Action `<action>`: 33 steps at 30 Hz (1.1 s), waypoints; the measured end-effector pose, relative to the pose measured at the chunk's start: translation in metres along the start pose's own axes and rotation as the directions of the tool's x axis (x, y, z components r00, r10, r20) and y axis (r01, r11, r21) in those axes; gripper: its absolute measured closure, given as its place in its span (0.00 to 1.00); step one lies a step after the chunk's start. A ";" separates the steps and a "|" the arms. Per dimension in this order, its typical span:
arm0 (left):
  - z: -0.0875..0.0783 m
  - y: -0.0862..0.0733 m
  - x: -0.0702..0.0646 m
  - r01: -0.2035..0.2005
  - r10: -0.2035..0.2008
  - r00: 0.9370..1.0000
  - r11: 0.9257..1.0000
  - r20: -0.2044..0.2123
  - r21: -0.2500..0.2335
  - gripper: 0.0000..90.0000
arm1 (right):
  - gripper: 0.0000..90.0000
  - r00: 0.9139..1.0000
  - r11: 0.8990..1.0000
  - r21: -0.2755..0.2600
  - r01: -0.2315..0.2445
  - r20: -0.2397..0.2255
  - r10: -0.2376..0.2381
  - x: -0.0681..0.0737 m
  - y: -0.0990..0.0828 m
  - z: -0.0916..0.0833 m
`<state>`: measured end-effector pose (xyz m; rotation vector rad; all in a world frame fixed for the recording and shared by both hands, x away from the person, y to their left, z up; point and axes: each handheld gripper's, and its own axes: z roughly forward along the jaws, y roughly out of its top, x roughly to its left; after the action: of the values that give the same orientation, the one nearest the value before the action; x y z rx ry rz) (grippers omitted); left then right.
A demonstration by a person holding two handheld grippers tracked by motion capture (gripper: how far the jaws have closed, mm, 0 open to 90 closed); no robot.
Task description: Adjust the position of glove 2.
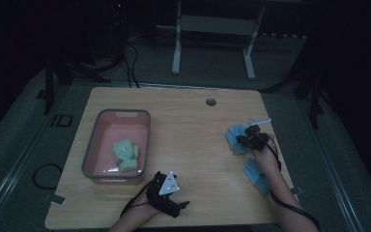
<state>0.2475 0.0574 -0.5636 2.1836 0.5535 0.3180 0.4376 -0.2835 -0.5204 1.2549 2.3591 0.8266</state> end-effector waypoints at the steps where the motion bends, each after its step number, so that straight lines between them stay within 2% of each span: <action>1: 0.000 0.000 0.000 0.002 -0.002 1.000 1.000 0.001 0.001 0.05 | 0.97 1.000 1.000 -0.009 0.001 0.001 -0.001 0.004 0.003 -0.005; 8: -0.001 0.000 0.001 0.007 -0.007 1.000 1.000 -0.001 -0.004 0.05 | 0.98 1.000 0.996 -0.093 -0.003 -0.009 0.002 0.032 0.014 -0.033; 10: -0.001 0.000 0.001 0.008 -0.008 1.000 1.000 0.001 -0.004 0.05 | 0.98 1.000 0.995 -0.102 -0.011 -0.020 0.009 0.040 0.015 -0.038; 12: -0.001 0.000 0.001 0.010 -0.009 1.000 1.000 0.001 -0.005 0.05 | 0.98 1.000 0.994 -0.109 0.004 -0.028 -0.007 0.049 0.015 -0.043; 14: -0.001 0.000 0.001 0.006 -0.006 1.000 1.000 0.002 -0.002 0.05 | 0.98 0.999 0.993 -0.114 -0.013 -0.048 0.007 0.058 0.015 -0.047; 17: 0.000 0.000 0.001 0.004 -0.004 1.000 1.000 -0.001 -0.001 0.05 | 0.98 0.997 0.991 -0.131 -0.026 -0.074 0.017 0.076 0.013 -0.051; 19: -0.001 0.000 0.000 0.003 -0.003 1.000 1.000 -0.004 -0.002 0.05 | 0.98 0.995 0.989 -0.148 -0.018 -0.100 0.003 0.093 0.013 -0.054; 23: 0.000 0.000 0.000 -0.001 0.001 1.000 1.000 -0.004 -0.001 0.05 | 0.98 0.992 0.988 -0.153 0.004 -0.124 -0.024 0.121 0.012 -0.056; 26: 0.000 0.000 0.000 0.001 -0.001 1.000 1.000 -0.001 -0.002 0.05 | 0.98 0.990 0.989 -0.149 -0.003 -0.141 -0.018 0.139 0.010 -0.054; 29: 0.000 0.000 -0.001 0.000 0.000 1.000 1.000 -0.001 -0.003 0.05 | 0.98 0.988 0.989 -0.142 -0.029 -0.154 0.006 0.149 0.007 -0.051; 31: 0.000 0.000 -0.001 0.002 -0.002 1.000 1.000 -0.002 -0.006 0.05 | 0.98 0.991 0.991 -0.133 -0.005 -0.135 -0.013 0.155 0.004 -0.048; 33: 0.000 0.000 -0.001 -0.001 0.001 1.000 1.000 -0.001 -0.006 0.05 | 0.98 0.990 0.993 -0.117 -0.013 -0.140 -0.004 0.158 -0.001 -0.044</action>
<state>0.2465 0.0574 -0.5636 2.1781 0.5513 0.3205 0.3260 -0.1667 -0.4912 1.1901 2.3761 1.0707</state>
